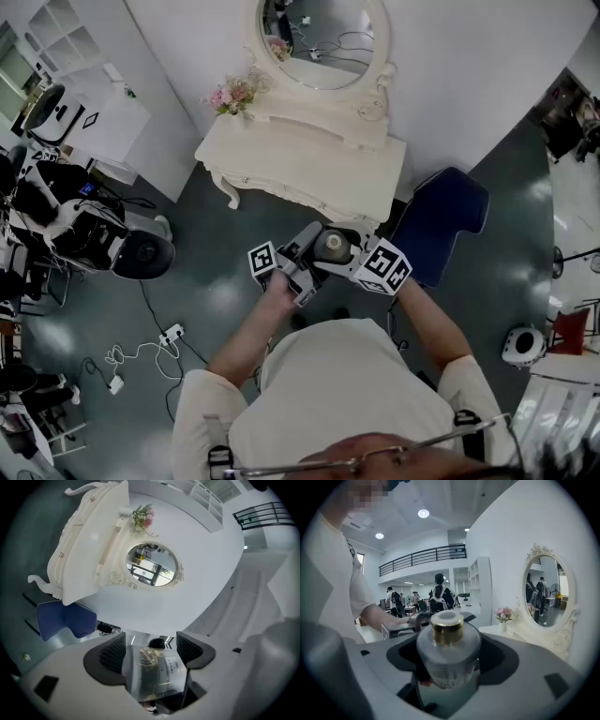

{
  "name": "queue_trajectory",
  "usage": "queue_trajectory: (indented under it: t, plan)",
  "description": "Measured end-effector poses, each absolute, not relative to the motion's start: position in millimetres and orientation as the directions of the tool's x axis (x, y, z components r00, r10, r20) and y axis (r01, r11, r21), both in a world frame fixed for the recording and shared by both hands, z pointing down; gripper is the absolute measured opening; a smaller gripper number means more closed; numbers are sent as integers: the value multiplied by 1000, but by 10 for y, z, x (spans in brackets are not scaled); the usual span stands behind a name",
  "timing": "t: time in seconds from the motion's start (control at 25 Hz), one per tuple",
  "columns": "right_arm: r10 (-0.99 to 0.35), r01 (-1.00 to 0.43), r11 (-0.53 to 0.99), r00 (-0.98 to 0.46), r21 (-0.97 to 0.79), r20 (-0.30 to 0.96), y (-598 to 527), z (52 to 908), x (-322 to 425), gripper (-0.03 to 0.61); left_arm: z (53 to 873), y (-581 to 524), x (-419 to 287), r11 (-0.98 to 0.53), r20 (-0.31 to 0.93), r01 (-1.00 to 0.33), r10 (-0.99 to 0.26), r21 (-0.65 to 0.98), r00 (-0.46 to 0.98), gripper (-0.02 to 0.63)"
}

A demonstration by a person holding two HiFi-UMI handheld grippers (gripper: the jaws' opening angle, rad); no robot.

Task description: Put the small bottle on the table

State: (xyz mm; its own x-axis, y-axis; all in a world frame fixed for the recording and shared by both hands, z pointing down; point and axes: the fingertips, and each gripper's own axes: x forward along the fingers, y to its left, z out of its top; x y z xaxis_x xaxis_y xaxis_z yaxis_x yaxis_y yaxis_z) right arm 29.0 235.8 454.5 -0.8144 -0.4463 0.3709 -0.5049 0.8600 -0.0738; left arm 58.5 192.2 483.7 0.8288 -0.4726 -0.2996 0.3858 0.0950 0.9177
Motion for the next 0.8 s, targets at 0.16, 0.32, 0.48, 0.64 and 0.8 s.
queue_trajectory:
  t: [0.16, 0.32, 0.48, 0.64, 0.8]
  plan:
    - [-445, -505, 860, -813, -75, 376, 2337, 4546, 258, 348, 4760, 1895, 557, 92, -310, 397, -475, 913, 824, 330]
    - [-445, -505, 860, -813, -73, 376, 2351, 4534, 200, 348, 4775, 1911, 493, 88, -308, 392, -473, 916, 826, 330]
    - [-449, -507, 859, -814, -71, 369, 2382, 4526, 144, 348, 4758, 1943, 439, 89, -314, 399, -472, 913, 824, 330]
    - [-454, -512, 856, -809, -67, 372, 2421, 4526, 82, 348, 4752, 1985, 384, 89, -319, 402, -466, 911, 825, 330]
    - [-457, -514, 855, -807, -66, 374, 2442, 4533, 25, 348, 4753, 2007, 329, 96, -319, 403, -461, 910, 828, 330]
